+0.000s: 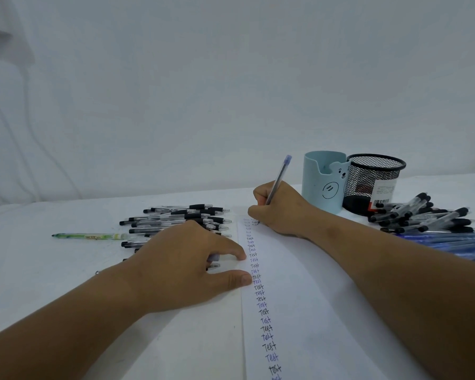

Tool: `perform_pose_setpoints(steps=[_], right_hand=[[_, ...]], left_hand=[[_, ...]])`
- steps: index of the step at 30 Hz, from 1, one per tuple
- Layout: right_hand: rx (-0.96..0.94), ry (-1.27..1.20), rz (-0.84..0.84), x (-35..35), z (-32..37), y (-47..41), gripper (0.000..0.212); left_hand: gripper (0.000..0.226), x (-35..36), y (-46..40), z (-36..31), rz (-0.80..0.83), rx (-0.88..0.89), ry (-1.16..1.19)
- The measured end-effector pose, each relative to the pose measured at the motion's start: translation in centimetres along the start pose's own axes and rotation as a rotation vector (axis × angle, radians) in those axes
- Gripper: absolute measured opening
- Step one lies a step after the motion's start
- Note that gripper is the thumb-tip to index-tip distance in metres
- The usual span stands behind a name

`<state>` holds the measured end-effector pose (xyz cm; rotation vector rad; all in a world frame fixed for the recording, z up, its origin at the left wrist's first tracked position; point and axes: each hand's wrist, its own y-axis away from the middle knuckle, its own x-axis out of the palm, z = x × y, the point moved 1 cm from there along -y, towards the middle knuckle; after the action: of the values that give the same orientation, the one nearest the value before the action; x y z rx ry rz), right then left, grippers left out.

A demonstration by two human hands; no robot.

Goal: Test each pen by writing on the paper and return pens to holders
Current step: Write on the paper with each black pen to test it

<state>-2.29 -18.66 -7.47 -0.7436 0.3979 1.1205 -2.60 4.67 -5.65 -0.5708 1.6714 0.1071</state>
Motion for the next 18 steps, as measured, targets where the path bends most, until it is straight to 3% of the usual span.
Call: perform_pose_setpoints(steps=[5, 11, 15, 18], right_hand=[[-0.023, -0.027, -0.062, 0.1, -0.6, -0.2, 0.04], [-0.082, -0.379, -0.194, -0.1, 0.7, 0.6, 0.062], [-0.186, -0.369, -0.306, -2.6, 6.8, 1.0, 0.063], [-0.361, -0.497, -0.338, -6.5, 13.5, 2.2, 0.061]], left_hand=[[0.043, 0.1, 0.0, 0.2, -0.007, -0.002, -0.011], [0.045, 0.2, 0.1, 0.3, -0.045, -0.008, -0.016], [0.04, 0.1, 0.2, 0.3, -0.075, -0.041, -0.024], [0.045, -0.1, 0.4, 0.1, -0.079, -0.049, -0.042]])
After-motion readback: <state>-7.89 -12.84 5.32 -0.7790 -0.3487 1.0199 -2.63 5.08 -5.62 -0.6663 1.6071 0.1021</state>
